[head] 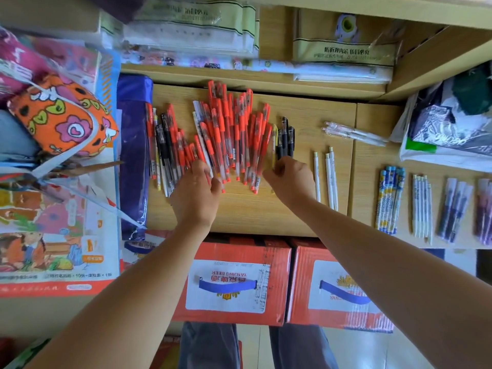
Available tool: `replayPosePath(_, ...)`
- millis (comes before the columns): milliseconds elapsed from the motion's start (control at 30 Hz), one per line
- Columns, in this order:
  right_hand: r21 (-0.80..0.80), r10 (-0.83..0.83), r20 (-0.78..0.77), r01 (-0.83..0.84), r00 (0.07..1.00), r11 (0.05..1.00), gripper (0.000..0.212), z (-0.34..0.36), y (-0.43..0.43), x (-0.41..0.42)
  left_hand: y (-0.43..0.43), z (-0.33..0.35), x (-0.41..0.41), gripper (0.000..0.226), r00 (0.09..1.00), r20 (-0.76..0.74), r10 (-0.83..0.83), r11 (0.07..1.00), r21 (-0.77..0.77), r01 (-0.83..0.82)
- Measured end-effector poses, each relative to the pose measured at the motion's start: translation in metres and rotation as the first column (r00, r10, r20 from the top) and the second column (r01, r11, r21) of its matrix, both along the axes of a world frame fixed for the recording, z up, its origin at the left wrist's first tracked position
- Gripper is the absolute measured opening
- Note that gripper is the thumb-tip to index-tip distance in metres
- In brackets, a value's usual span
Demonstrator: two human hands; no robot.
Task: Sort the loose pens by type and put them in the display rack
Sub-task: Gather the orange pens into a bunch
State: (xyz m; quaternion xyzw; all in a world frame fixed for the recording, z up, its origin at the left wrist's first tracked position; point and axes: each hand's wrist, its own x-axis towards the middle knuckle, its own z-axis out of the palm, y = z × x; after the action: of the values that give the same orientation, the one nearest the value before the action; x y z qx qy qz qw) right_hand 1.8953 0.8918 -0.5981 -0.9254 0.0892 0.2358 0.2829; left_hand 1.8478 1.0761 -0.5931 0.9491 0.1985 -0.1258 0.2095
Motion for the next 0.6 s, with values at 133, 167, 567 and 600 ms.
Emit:
replayPosePath(133,0.225,-0.018,0.036,0.010,0.999,0.974,0.015,0.001,-0.001,0.005,0.005,-0.001,-0.001,0.019,0.997,-0.071,0.020,1.000,0.000,-0.020)
replayPosePath(167,0.249,0.007,0.040,-0.017,0.999,0.968,0.010,0.002,0.001,0.006,0.006,0.000,-0.001,0.019,0.997,-0.074,0.020,1.000,0.003,-0.020)
replayPosePath(567,0.298,0.174,0.092,-0.194,0.980,0.935,0.016,0.015,0.065,0.014,0.049,0.010,-0.015,0.035,0.934,-0.107,0.340,0.937,0.120,-0.328)
replayPosePath(600,0.284,0.190,0.093,-0.209,0.977,0.936,0.017,0.014,0.068,0.015,0.052,0.008,-0.016,0.032,0.926,-0.121,0.359,0.932,0.108,-0.347)
